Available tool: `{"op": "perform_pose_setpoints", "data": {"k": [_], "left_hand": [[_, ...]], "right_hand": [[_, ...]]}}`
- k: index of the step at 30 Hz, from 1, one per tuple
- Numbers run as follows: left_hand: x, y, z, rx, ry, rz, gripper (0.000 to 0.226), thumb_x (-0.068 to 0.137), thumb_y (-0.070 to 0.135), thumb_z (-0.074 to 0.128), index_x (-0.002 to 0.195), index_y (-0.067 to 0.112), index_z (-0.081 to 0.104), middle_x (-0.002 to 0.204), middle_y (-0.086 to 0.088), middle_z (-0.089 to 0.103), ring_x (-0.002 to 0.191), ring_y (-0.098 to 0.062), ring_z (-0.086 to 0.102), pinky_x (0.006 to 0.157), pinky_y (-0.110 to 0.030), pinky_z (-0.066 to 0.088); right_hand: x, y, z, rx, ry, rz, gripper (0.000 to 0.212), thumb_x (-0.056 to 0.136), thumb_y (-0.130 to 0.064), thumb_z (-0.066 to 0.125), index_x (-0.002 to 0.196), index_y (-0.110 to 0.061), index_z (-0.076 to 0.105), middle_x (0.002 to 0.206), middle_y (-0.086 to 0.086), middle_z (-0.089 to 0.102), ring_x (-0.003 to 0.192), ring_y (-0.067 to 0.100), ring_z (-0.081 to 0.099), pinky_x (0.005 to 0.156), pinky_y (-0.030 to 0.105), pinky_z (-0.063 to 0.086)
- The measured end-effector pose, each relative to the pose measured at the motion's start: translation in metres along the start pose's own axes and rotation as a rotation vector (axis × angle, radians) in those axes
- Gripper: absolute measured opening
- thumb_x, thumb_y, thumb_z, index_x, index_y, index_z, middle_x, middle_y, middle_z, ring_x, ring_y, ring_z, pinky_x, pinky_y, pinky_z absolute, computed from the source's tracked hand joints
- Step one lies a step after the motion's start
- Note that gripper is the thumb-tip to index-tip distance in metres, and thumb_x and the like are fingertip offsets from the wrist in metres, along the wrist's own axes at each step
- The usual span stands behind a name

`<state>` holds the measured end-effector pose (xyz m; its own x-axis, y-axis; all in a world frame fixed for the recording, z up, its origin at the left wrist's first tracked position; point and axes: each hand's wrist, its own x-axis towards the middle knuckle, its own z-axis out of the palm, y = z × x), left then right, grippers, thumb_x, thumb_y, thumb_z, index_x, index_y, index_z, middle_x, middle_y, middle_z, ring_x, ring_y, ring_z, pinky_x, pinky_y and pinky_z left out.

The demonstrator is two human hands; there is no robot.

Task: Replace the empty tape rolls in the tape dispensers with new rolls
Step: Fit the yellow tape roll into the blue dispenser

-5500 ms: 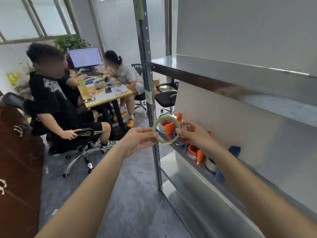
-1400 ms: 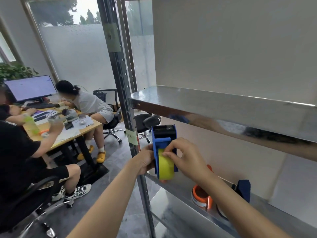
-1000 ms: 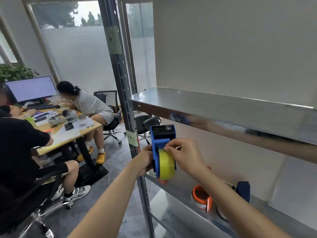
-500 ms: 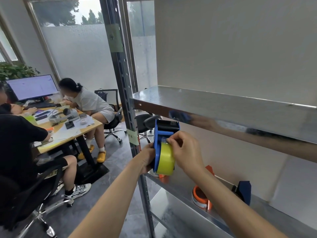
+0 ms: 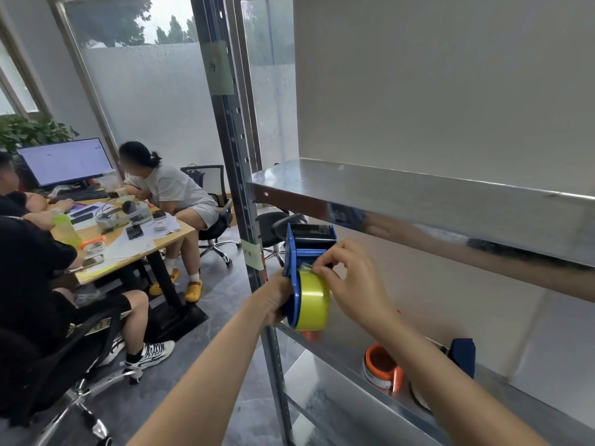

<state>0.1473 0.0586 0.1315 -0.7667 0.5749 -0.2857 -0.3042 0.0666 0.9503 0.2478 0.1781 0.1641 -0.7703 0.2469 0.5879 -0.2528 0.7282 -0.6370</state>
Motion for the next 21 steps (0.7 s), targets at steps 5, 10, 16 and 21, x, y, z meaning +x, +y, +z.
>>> {"op": "perform_pose_setpoints", "data": {"k": [5,10,16,21], "left_hand": [[-0.003,0.008,-0.004,-0.034,0.039,0.0,0.02,0.091,0.021,0.054,0.095,0.006,0.067,0.095,-0.017,0.068,0.083,-0.031,0.065,0.085,-0.046,0.052],[-0.009,0.012,-0.008,-0.022,0.07,0.006,0.026,0.091,0.025,0.054,0.1,0.004,0.067,0.109,-0.023,0.065,0.1,-0.039,0.062,0.097,-0.056,0.046],[-0.01,0.015,-0.007,-0.001,0.059,0.028,0.026,0.094,0.024,0.049,0.085,0.007,0.066,0.089,-0.017,0.067,0.08,-0.031,0.065,0.084,-0.046,0.052],[-0.013,0.011,-0.005,0.031,0.015,0.001,0.028,0.089,0.028,0.055,0.076,0.01,0.072,0.084,-0.012,0.071,0.078,-0.028,0.066,0.084,-0.042,0.053]], "right_hand": [[-0.005,-0.011,0.003,0.096,-0.005,-0.067,0.012,0.084,-0.008,0.068,0.076,-0.015,0.063,0.081,-0.002,0.057,0.082,0.008,0.048,0.072,0.01,0.035],[0.001,-0.02,0.001,0.17,-0.003,-0.101,0.009,0.085,-0.008,0.064,0.076,-0.013,0.062,0.08,-0.002,0.059,0.081,0.006,0.049,0.072,0.011,0.036],[0.007,-0.027,-0.006,0.213,-0.03,-0.061,0.017,0.086,-0.008,0.066,0.076,-0.02,0.061,0.081,-0.007,0.059,0.082,0.005,0.051,0.072,0.01,0.037],[0.019,-0.039,-0.019,0.258,0.066,-0.083,0.032,0.084,-0.007,0.068,0.072,-0.034,0.055,0.079,-0.009,0.059,0.077,-0.001,0.049,0.071,0.009,0.036]]}}
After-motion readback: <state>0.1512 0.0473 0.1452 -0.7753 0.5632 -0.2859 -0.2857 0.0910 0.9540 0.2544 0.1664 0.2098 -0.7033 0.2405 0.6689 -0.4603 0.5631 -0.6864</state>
